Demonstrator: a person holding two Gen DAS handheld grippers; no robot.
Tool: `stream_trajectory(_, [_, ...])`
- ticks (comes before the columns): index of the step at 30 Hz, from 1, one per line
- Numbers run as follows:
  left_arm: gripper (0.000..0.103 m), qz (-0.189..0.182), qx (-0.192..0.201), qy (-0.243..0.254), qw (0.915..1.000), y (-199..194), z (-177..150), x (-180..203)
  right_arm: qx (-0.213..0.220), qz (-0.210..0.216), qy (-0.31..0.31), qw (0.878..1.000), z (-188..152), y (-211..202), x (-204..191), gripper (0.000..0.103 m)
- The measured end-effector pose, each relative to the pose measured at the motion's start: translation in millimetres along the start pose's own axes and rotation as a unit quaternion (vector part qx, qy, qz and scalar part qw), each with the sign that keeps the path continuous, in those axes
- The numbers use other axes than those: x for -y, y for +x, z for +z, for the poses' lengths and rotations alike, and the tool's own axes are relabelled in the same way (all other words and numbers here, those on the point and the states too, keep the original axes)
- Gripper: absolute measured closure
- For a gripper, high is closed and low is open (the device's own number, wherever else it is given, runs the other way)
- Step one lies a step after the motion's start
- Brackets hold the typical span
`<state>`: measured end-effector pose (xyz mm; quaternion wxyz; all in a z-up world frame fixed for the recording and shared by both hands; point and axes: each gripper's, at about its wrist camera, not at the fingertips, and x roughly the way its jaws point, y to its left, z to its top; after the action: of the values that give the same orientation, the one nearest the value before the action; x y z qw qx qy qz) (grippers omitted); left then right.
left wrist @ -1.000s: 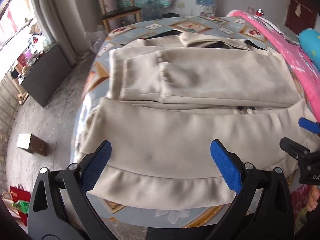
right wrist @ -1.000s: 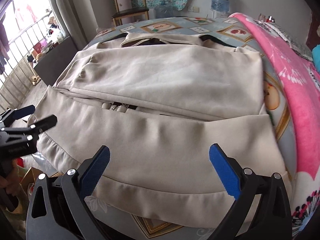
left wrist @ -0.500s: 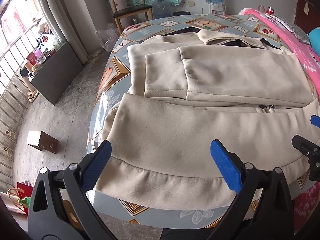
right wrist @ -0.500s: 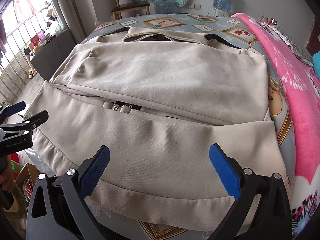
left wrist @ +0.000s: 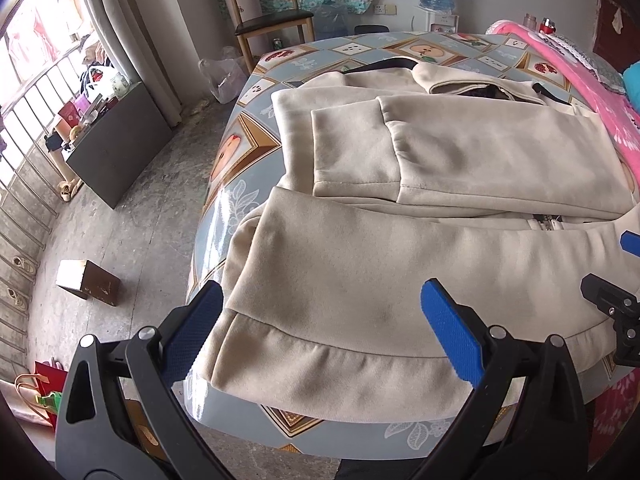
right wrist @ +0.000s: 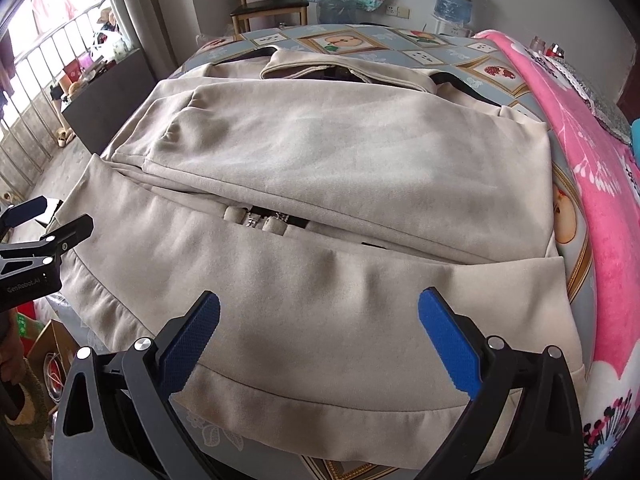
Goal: Fold large clothes
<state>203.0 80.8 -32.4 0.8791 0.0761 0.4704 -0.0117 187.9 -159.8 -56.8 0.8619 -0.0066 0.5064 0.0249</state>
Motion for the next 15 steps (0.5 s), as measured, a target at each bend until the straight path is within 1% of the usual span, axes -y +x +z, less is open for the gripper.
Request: stream_trajectory(15, [0.007,0.014,0.002,0.003,0.9999,2.6,-0.5,-3.5,0.007,0.005,-0.01,1.0,2.7,-4.1,-8.0,0.006])
